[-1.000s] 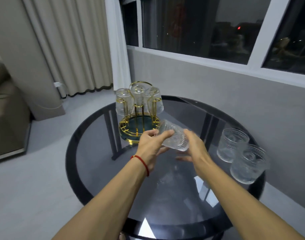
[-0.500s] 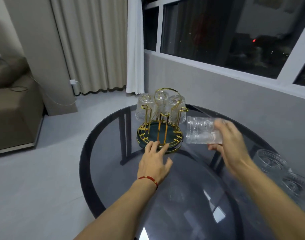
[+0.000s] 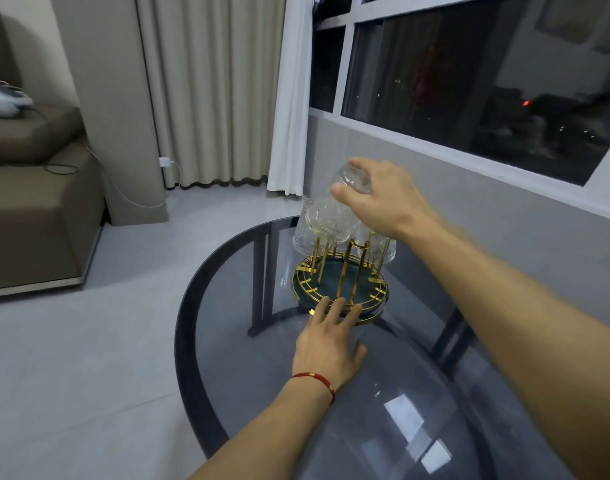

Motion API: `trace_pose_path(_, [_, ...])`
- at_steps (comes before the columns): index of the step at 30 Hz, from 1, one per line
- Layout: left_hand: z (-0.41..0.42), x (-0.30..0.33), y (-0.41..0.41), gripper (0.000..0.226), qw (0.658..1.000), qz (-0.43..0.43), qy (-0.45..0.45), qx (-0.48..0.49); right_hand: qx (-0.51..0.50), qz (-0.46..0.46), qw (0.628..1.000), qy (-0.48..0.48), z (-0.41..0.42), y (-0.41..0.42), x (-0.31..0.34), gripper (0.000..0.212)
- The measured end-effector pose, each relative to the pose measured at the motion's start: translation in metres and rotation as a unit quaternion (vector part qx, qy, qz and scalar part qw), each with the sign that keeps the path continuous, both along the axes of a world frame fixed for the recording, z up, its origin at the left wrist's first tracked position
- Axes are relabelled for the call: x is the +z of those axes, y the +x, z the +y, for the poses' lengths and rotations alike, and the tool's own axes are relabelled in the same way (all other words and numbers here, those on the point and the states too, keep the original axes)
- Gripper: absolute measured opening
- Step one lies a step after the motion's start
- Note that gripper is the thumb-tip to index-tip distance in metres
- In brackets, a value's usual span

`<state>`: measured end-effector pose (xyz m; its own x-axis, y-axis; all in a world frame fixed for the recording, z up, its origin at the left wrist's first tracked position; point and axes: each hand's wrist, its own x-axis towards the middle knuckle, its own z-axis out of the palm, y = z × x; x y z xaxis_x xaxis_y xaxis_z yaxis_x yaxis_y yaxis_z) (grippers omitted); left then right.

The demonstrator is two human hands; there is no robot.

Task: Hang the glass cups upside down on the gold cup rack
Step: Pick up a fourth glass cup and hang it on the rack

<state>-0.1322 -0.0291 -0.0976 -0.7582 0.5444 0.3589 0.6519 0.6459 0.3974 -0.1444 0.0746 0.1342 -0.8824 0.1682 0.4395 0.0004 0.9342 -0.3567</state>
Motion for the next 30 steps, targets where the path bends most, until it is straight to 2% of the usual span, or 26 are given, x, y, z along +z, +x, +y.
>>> trace_pose_path(7, [-0.001,-0.001,0.001,0.061,1.0,0.015,0.021,0.0,-0.008,-0.094,0.993,0.068,-0.012,-0.015,-0.028,0.075])
trace_pose_path(12, [-0.001,0.0,0.002,0.059,0.999,0.029,0.035,0.002,-0.023,-0.114,0.991,0.064,-0.013,-0.021,-0.043,0.074])
trace_pose_path(19, [-0.001,0.0,0.001,0.06,0.999,0.031,0.029,0.006,-0.036,-0.129,0.99,0.038,-0.027,-0.021,-0.061,0.05])
trace_pose_path(22, [0.0,0.002,0.001,0.058,1.0,0.021,0.019,0.011,-0.035,-0.121,0.99,0.066,-0.033,-0.019,-0.069,0.042])
trace_pose_path(26, [-0.001,0.002,0.0,0.054,1.0,0.024,0.002,0.006,-0.042,-0.099,0.987,0.119,-0.033,-0.016,-0.071,0.046])
trace_pose_path(30, [-0.003,0.003,0.0,0.054,0.999,0.035,0.022,0.004,-0.002,-0.116,0.99,0.079,-0.024,-0.003,-0.077,0.057])
